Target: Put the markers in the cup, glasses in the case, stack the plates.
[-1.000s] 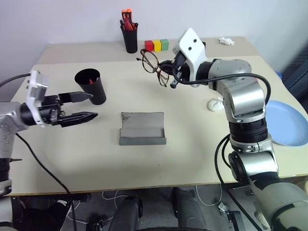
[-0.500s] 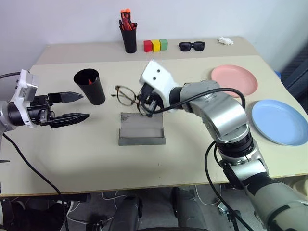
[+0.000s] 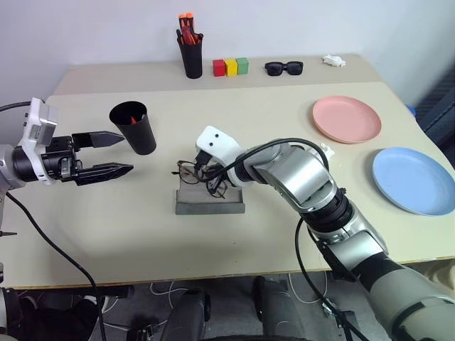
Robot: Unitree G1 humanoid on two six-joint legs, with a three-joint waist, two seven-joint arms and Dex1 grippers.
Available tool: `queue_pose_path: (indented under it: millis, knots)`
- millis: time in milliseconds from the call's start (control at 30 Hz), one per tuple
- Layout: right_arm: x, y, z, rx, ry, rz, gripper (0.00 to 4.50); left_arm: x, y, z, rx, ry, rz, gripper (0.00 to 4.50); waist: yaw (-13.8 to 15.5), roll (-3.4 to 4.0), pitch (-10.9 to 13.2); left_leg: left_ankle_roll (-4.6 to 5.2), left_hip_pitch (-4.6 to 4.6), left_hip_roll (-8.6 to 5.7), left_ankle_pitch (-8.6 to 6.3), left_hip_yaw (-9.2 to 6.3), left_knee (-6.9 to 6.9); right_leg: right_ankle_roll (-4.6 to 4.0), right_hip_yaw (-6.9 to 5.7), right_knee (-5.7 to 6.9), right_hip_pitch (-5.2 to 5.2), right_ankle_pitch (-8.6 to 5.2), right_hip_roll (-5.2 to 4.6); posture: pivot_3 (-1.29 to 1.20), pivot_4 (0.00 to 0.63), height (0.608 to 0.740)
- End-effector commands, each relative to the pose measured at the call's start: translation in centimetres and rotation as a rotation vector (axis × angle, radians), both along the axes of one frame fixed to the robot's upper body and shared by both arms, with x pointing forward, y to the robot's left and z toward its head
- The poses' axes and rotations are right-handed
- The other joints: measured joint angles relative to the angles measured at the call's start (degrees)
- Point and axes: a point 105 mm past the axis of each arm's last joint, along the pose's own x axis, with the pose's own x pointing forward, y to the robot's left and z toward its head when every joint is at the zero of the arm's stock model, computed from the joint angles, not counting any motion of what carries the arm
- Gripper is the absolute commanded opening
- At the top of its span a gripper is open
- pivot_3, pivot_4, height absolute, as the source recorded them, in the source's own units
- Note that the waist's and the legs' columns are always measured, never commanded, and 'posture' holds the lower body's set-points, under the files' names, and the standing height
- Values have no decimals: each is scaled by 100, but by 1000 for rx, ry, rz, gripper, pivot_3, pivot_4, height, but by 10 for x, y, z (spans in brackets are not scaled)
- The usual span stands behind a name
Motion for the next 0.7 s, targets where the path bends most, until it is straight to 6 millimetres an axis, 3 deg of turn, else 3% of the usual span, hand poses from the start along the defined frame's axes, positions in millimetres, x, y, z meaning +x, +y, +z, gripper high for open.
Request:
queue_pose_path:
  millis: [33,233,700]
  knots:
    - [-1,4,7,-8,-58,41,22,-1,-2,12,8,-48,-8,4500,-4,0,0,0,0,0,0,0,0,0,0,1,-1,0,0,0,150,740]
    - [-5,-3,-3,-92,-67,77,22,1,-4,14,8,-52,-15,4500,-7,0,0,0,0,1,0,0,-1,0,0,0,-1,0,0,0,150,740]
    - [-15,6,-19,-110,-4,109,22,2,-9,15,8,-56,-30,4500,-3,0,0,0,0,0,0,0,-1,0,0,-1,-1,0,0,0,150,740]
